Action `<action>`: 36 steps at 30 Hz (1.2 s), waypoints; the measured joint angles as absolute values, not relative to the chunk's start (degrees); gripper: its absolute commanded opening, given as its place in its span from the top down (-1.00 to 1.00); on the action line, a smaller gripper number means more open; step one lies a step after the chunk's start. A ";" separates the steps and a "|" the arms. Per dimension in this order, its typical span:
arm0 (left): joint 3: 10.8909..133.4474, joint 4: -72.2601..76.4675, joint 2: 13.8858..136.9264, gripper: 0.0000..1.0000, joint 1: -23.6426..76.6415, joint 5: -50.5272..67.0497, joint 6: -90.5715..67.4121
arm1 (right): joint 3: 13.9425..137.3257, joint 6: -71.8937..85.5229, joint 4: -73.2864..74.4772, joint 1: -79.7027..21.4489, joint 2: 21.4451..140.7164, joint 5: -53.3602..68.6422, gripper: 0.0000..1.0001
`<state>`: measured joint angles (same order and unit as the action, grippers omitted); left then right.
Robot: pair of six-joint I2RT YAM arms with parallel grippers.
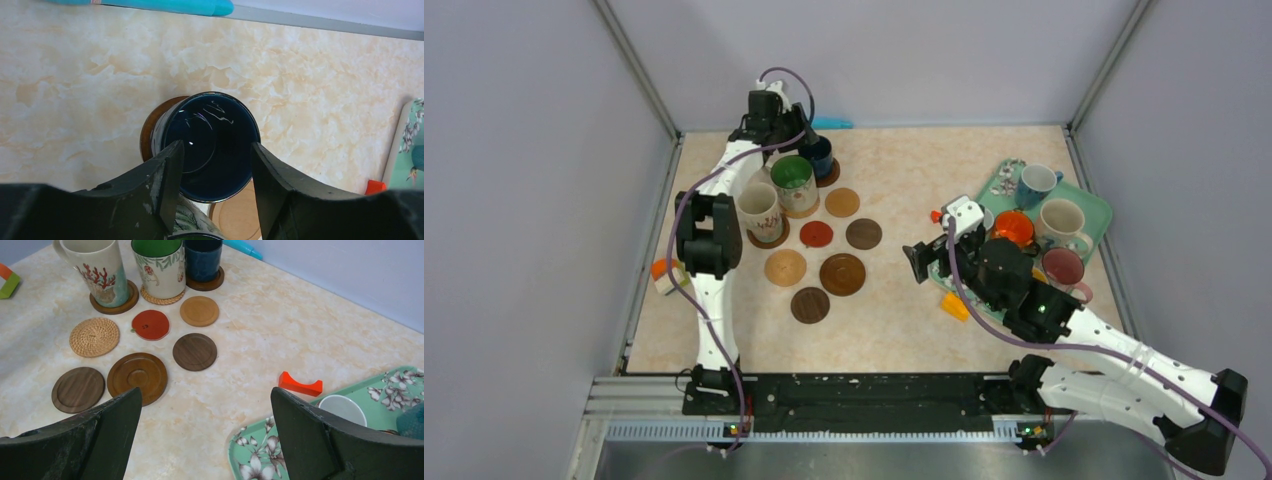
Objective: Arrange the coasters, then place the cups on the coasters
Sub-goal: Pick up the cup from the tray.
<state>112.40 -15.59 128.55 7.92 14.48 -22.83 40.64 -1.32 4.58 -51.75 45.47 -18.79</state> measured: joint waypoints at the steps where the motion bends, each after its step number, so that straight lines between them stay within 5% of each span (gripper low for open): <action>1: 112.40 -15.49 128.55 -0.14 7.92 14.83 -22.85 | 40.64 -1.39 4.58 -51.75 45.43 -18.85 -0.98; 36: 112.36 -12.80 130.17 -0.27 7.88 21.17 -23.35 | 40.64 -1.72 4.49 -51.75 45.06 -19.49 -0.98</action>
<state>112.36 -12.80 130.17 7.88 21.17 -23.35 40.64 -1.72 4.49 -51.75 45.06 -19.49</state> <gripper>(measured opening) 0.625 0.990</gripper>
